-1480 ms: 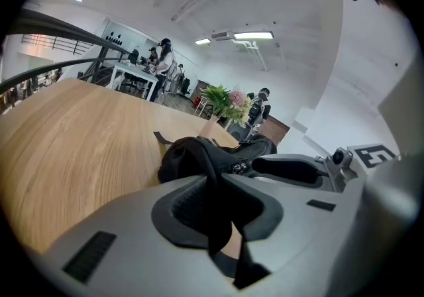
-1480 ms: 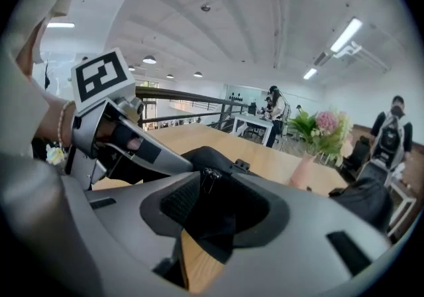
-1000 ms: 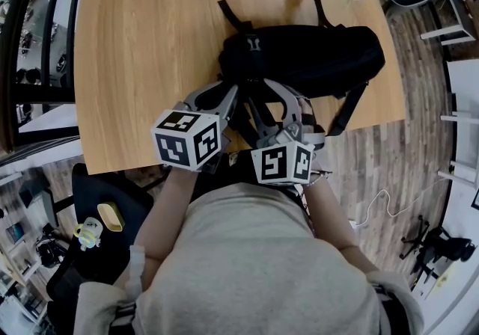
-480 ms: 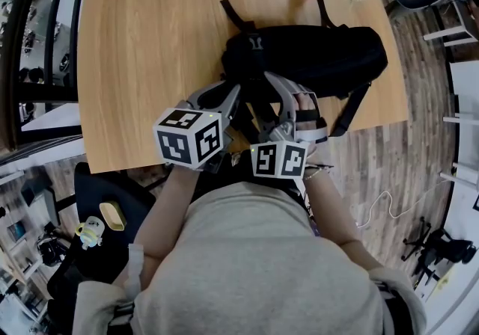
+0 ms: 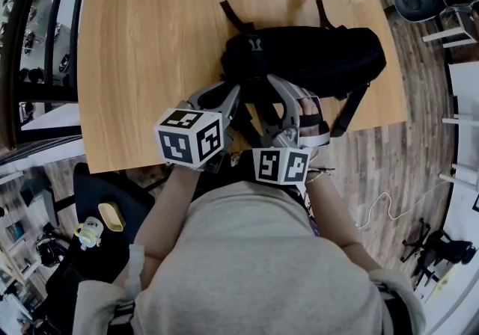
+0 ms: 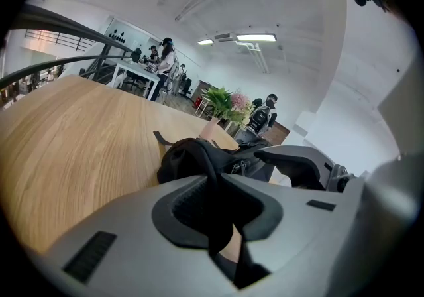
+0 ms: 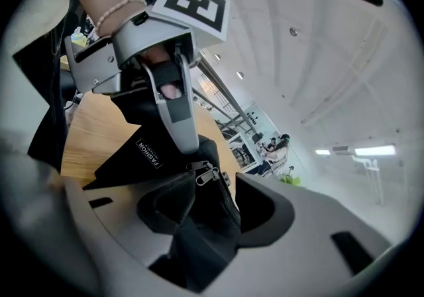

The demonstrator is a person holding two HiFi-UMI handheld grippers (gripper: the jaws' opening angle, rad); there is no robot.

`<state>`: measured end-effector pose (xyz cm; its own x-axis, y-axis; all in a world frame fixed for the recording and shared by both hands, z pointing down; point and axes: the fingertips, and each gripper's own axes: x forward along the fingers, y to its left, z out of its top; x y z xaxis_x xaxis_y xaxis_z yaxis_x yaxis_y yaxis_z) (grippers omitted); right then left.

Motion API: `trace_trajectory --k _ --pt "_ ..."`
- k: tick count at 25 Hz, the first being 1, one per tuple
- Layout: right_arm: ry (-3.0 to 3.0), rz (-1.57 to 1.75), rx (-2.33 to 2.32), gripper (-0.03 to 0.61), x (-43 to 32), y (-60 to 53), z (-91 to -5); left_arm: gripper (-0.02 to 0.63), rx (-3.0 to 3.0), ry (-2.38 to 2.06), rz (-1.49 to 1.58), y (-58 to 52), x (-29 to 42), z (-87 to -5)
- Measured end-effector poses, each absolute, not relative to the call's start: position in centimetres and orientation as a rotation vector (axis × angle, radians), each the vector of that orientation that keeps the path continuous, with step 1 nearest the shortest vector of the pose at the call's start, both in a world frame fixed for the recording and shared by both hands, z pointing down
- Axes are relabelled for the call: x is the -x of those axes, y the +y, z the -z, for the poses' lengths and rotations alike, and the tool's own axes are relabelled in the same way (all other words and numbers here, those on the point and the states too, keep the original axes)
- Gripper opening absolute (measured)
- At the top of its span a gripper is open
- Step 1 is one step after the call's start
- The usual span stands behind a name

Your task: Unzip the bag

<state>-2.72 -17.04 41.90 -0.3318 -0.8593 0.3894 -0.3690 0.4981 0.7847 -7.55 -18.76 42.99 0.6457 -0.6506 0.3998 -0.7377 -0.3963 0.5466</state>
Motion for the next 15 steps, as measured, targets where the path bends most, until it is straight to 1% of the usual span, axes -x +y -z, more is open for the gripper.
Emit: trace_trajectory --k 3,6,9,15 --pt "-1.935 0.738 -1.027 0.179 2.7 -16.8 -41.5 0.071 -2.149 -1.082 -0.155 -18.8 7.5 -43.0" --pt "-1.946 0.765 -1.041 0.165 2.8 -16.5 -40.9 0.071 -2.148 -1.087 -0.152 -18.7 7.5 -42.9" --pt "-1.951 0.798 -1.070 0.102 3.0 -16.3 -40.2 0.071 -2.148 -1.088 -0.150 -18.7 7.6 -42.8" --pt "-1.947 0.789 -1.049 0.092 3.1 -16.7 -40.7 0.071 -2.148 -1.093 -0.154 -18.7 7.5 -42.9"
